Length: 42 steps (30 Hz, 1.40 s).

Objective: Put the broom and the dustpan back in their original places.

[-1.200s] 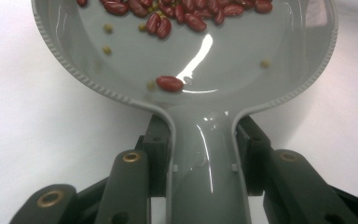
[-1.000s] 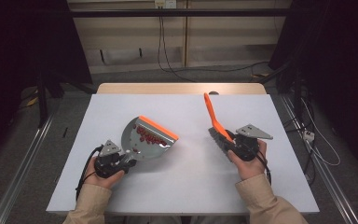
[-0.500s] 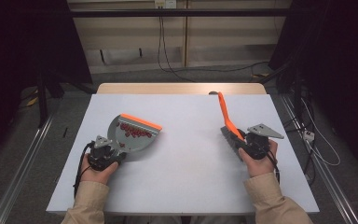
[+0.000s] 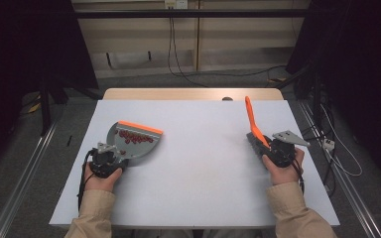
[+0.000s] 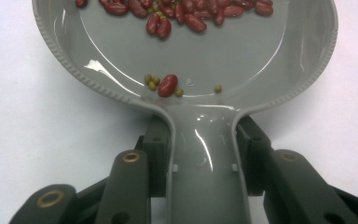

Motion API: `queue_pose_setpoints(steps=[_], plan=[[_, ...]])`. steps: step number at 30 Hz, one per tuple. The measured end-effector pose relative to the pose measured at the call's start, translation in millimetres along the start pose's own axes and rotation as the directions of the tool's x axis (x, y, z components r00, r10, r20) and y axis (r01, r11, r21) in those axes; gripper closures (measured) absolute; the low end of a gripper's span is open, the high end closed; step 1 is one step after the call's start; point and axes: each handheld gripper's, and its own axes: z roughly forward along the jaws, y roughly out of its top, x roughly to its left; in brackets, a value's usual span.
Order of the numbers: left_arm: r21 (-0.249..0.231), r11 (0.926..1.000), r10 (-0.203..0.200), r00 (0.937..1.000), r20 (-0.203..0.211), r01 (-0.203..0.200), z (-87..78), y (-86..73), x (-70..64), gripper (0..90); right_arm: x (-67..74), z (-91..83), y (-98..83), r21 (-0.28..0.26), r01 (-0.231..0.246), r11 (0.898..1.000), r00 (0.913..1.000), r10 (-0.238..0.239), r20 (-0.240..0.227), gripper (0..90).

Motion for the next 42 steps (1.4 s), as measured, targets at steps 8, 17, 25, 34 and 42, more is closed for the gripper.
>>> queue_pose_setpoints(steps=[8, 17, 25, 34, 42], plan=[[0.007, 0.9999, -0.009, 0.9997, -0.022, 0.009, 4.4, -0.1, -2.4, 62.8, 1.6, 6.3, -5.4, 0.039, 0.034, 0.999, 0.9984, -0.036, 0.045, 70.4], [0.012, 0.9996, -0.027, 0.9982, 0.053, 0.026, 1.3, -0.9, -11.3, 49.6, 15.5, 10.7, -8.3, 0.03, 0.041, 0.999, 0.9985, -0.042, 0.034, 69.2], [0.007, 0.9998, -0.02, 0.9972, 0.073, 0.02, -0.7, -1.2, -13.9, 43.3, 34.4, 15.8, -7.7, 0.022, 0.018, 1.0, 0.9993, -0.017, -0.032, 66.8], [-0.014, 0.9992, -0.036, 0.9939, 0.104, 0.038, -6.5, -1.9, -15.1, 30.8, 51.8, 20.1, -5.8, -0.032, -0.044, 0.999, 0.9924, 0.04, -0.117, 60.9], [-0.154, 0.9881, 0.021, 0.9849, 0.172, 0.006, -24.5, -5.7, -18.6, 13.1, 56.4, 8.8, -6.3, -0.046, -0.013, 0.999, 0.9813, 0.004, -0.192, 38.8]])
